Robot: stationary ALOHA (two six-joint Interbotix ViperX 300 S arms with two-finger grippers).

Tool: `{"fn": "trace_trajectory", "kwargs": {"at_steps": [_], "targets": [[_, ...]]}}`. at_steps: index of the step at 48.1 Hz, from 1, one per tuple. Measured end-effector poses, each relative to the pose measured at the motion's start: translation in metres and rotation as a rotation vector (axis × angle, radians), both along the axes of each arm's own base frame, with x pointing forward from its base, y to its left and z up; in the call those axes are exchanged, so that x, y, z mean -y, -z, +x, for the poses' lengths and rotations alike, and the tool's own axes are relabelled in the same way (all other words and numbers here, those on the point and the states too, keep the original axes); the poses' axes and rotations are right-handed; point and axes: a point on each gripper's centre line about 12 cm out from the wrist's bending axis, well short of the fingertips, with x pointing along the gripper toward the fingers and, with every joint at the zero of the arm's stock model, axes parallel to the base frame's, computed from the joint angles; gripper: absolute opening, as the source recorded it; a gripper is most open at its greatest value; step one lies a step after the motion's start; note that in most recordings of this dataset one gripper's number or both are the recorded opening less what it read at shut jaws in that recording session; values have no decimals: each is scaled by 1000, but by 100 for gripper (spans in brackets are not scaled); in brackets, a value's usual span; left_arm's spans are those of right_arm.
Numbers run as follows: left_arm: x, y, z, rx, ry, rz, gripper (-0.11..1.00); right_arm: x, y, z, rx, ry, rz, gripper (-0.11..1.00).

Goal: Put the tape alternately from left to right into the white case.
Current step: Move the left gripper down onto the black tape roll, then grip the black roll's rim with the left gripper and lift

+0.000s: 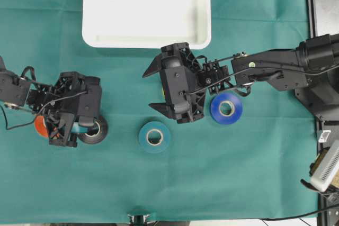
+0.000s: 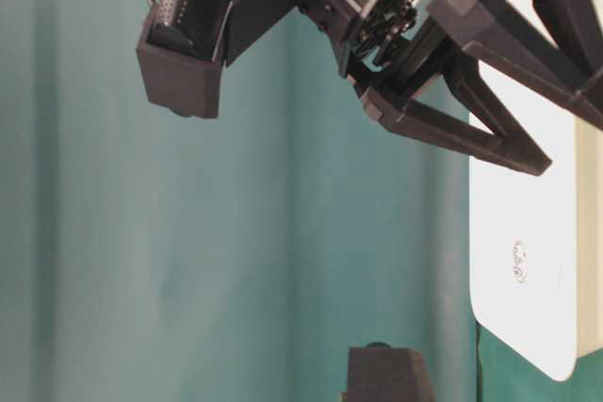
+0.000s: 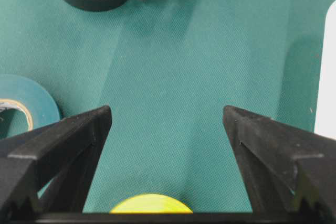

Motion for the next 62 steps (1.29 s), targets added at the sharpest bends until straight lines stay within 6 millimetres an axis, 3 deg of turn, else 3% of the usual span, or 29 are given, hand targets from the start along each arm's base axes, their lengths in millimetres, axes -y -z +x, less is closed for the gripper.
{"fn": "trace_trajectory", "kwargs": {"at_steps": [2, 31, 62], "targets": [[1, 0, 0, -1, 4, 2, 25, 1, 0, 0, 2, 2, 0, 74], [0, -2, 2, 5, 1, 0, 26, 0, 0, 0, 2, 0, 0, 74], [-4, -70, -6, 53, -2, -14, 26, 0, 1, -1, -5, 1, 1, 74]]}}
